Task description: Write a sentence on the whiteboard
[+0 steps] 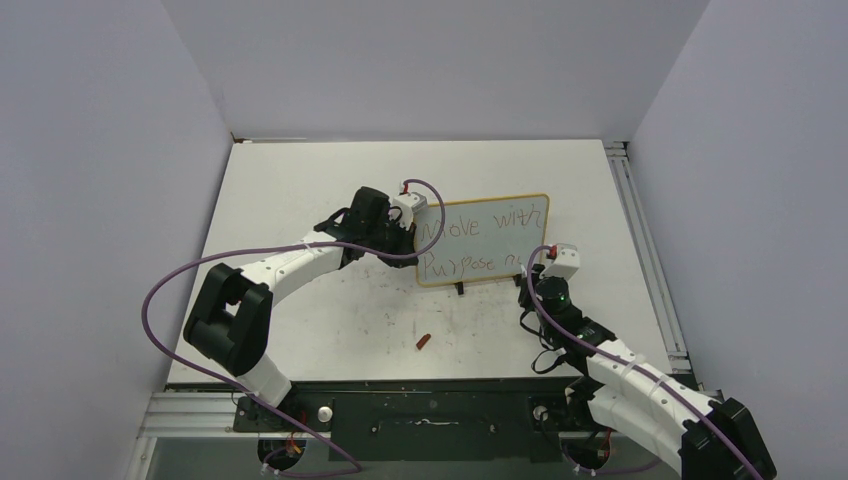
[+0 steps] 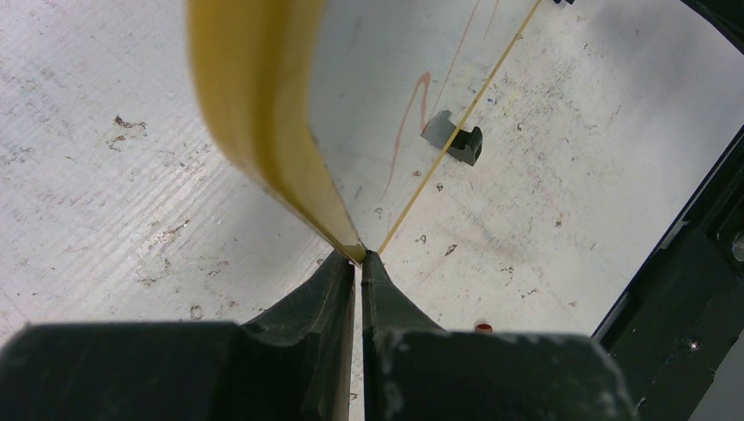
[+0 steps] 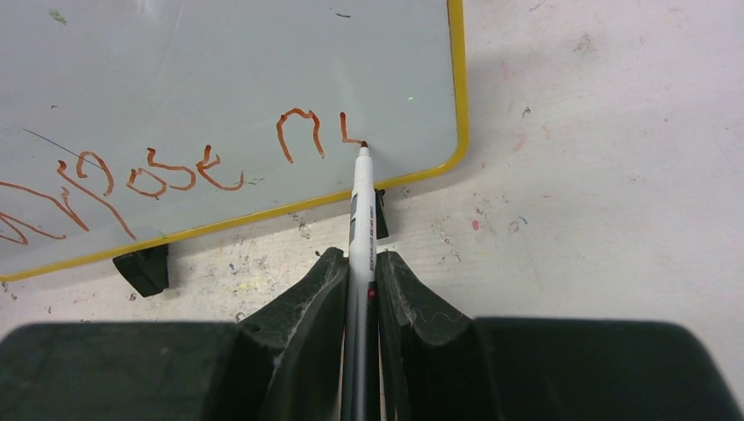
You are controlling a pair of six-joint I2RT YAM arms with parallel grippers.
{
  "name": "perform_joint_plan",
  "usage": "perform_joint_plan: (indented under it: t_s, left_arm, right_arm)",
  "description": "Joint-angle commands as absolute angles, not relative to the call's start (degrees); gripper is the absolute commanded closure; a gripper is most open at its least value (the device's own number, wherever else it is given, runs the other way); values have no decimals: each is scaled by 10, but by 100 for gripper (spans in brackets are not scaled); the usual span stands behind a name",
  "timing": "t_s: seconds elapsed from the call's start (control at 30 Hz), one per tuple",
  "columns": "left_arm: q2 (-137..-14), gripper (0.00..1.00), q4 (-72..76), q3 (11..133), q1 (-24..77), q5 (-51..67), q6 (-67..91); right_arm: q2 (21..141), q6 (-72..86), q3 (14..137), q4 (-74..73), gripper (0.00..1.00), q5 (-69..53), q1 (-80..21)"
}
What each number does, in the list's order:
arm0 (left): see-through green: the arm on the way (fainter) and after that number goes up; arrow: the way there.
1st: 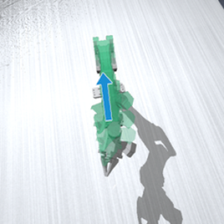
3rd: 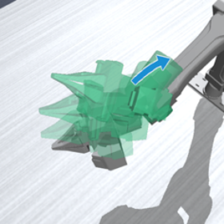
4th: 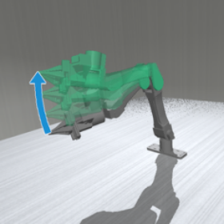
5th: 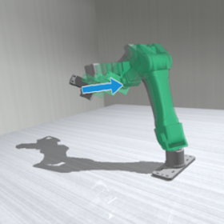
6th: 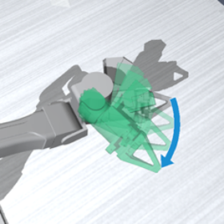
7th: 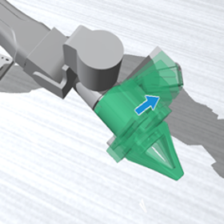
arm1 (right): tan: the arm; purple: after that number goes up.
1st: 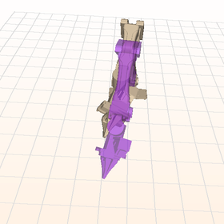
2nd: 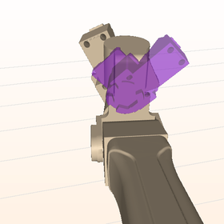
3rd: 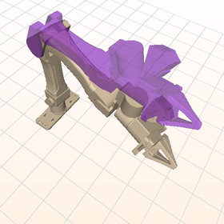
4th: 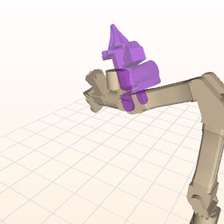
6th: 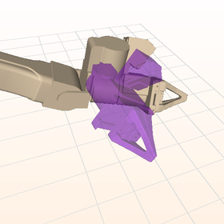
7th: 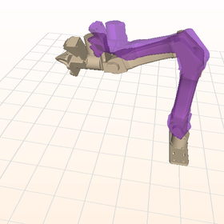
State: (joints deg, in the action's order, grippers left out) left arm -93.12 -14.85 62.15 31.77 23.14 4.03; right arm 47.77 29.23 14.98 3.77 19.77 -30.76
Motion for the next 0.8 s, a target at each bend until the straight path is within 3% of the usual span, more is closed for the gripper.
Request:
perform_joint_plan:
  t_s: [0.0,0.77]
  left_arm:
    - [-906,100,-137,654,316,242,37]
    - [-904,100,-138,654,316,242,37]
  right_arm:
    - [463,292,164,59,95,218,-304]
    - [461,272,159,79,95,196,-304]
